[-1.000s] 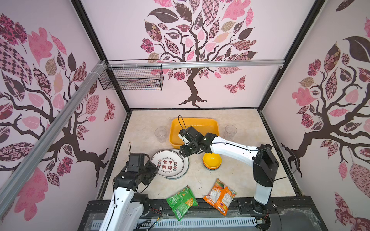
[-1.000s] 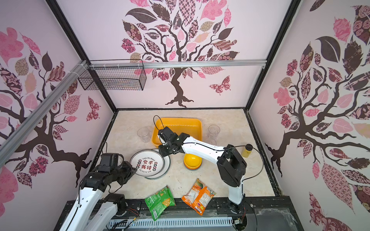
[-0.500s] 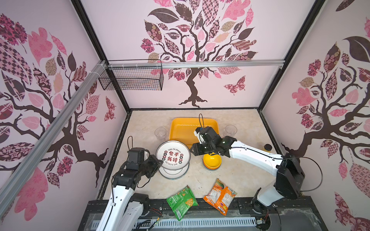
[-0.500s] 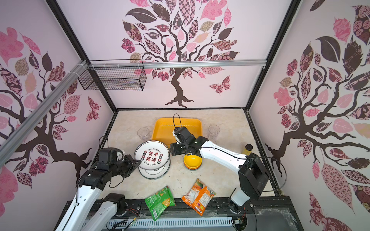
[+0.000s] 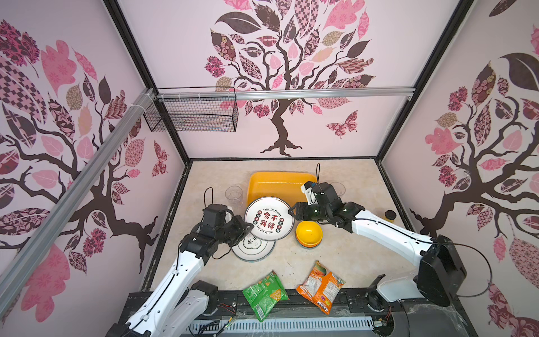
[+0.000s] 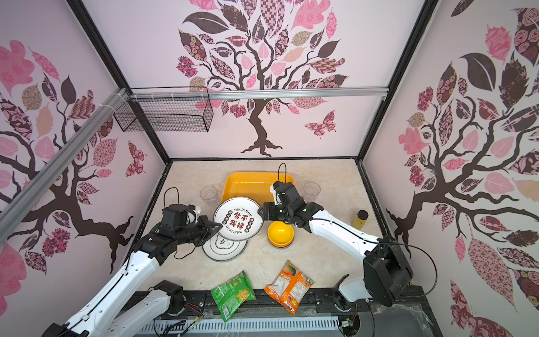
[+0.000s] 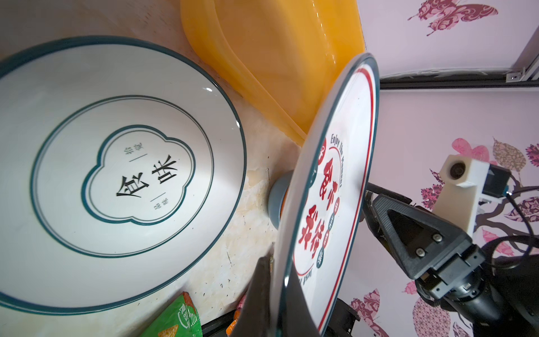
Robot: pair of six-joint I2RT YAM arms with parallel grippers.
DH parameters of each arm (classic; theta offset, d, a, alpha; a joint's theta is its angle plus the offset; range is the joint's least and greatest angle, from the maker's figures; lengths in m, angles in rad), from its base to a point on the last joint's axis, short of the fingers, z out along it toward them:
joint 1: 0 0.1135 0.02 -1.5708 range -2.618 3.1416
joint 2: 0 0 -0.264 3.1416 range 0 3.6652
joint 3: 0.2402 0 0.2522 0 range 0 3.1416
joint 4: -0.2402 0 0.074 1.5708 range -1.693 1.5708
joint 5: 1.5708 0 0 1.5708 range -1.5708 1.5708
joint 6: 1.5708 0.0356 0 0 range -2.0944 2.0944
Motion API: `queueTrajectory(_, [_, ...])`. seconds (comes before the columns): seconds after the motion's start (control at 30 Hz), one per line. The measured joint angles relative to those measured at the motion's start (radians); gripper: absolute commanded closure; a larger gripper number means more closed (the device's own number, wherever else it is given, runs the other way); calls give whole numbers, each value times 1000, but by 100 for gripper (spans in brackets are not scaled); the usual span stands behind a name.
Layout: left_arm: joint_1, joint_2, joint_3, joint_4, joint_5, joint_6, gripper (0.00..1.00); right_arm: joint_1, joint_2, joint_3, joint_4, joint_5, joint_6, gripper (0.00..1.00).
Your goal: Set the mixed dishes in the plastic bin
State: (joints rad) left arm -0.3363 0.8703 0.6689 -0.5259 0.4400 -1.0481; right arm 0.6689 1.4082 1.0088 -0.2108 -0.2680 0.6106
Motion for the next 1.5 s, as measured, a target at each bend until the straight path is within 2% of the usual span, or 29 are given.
queueTrajectory(0.43, [-18,16,0,114,23,-31,100,-11,0,-8,50,-18,24,65])
queueTrajectory(0.67, [-18,32,0,127,29,-45,100,-23,0,-7,70,-26,44,84])
queueTrajectory(0.77, [-17,43,0,142,33,-59,89,-35,0,1,82,-48,69,87])
queueTrajectory(0.83, [-17,47,0,151,32,-60,86,-37,0,2,88,-52,71,89])
queueTrajectory(0.9, [-18,56,0,142,24,-55,77,-38,0,8,90,-51,71,91])
queueTrajectory(1.07, [-18,59,0,135,-5,-54,62,-52,19,27,94,-51,71,94])
queueTrajectory(1.27, [1,24,0,112,-36,-50,55,-78,80,71,81,-28,65,96])
queueTrajectory(1.5, [92,-19,0,69,-27,-31,54,-116,171,117,81,-17,72,98])
